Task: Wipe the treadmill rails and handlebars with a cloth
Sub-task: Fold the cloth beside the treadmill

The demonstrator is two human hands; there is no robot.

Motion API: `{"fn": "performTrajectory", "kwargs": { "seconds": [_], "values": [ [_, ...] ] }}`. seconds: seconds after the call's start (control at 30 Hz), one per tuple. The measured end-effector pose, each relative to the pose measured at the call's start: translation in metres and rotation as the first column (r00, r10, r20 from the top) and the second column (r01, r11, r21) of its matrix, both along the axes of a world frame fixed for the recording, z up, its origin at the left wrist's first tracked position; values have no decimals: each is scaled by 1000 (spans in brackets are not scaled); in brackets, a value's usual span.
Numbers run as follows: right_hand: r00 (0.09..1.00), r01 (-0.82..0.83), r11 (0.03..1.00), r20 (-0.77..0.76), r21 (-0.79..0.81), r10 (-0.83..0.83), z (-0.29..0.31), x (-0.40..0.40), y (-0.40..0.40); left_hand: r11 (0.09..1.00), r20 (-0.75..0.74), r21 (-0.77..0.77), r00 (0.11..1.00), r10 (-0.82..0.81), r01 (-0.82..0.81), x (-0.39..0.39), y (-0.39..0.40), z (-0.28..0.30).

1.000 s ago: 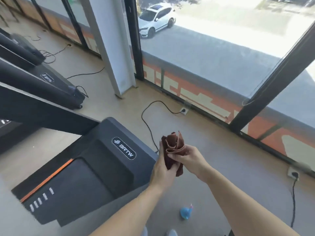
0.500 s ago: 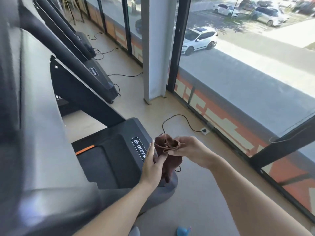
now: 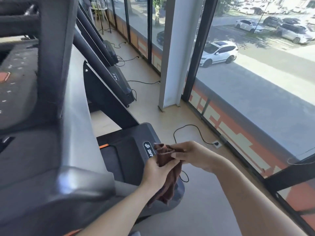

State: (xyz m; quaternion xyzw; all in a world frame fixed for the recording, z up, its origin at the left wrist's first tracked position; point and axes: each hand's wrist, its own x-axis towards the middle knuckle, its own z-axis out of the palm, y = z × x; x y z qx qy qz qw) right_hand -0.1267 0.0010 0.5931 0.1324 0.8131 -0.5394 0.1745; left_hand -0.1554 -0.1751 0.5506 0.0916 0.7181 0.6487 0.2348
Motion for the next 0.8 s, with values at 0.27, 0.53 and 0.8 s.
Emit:
{"fn": "performTrajectory", "kwargs": {
  "seconds": [0.27,0.53,0.8],
  "values": [
    [787,-556,827,374,85,491,9,-4,-34,943,362,29,876,-318,331,38,-66,-40],
    [542,-837,482,267,259,797,-26,9,-193,901,509,-100,800,-319,423,50,-220,-69],
    [420,-812,395,-39,429,907,1,14,-357,990,495,-123,869,-4,75,71,-393,-11]
  ]
}}
